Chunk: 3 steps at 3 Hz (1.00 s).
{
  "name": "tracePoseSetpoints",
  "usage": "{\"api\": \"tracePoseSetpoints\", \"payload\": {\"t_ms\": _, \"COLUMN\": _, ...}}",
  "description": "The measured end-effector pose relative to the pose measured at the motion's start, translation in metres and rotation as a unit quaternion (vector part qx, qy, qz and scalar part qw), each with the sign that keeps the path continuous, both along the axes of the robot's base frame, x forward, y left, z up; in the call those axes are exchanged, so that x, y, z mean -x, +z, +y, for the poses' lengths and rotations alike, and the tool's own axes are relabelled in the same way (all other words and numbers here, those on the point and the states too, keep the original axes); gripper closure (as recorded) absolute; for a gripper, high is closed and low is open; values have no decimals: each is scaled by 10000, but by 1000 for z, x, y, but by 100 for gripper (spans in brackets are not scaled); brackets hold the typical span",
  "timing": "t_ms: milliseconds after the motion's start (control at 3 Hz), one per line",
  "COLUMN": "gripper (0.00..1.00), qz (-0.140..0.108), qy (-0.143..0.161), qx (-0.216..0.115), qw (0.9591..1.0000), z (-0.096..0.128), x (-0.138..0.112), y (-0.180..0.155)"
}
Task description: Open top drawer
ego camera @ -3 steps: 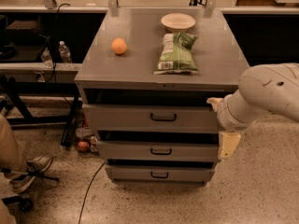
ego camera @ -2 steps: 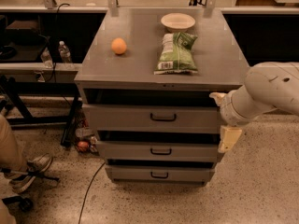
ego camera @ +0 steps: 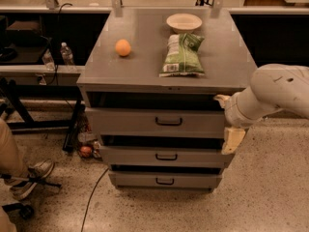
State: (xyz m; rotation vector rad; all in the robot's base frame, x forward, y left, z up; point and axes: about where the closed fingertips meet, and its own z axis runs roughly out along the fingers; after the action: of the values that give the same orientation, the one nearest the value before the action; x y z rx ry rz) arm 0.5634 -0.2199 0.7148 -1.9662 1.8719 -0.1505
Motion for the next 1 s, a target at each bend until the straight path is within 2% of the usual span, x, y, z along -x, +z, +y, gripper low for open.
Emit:
{"api": "tracePoseSetpoints", "payload": {"t_ms": 667, "gripper": 0, "qz": 262, "qy": 114, "qx": -97, "qw": 9995, "z": 7, "x": -14, "y": -28}}
{"api": "tracePoseSetpoints", "payload": {"t_ms": 1000, "gripper": 0, "qz": 505, "qy": 237, "qx": -327, "qw": 9979, "z": 16, "x": -21, "y": -53}}
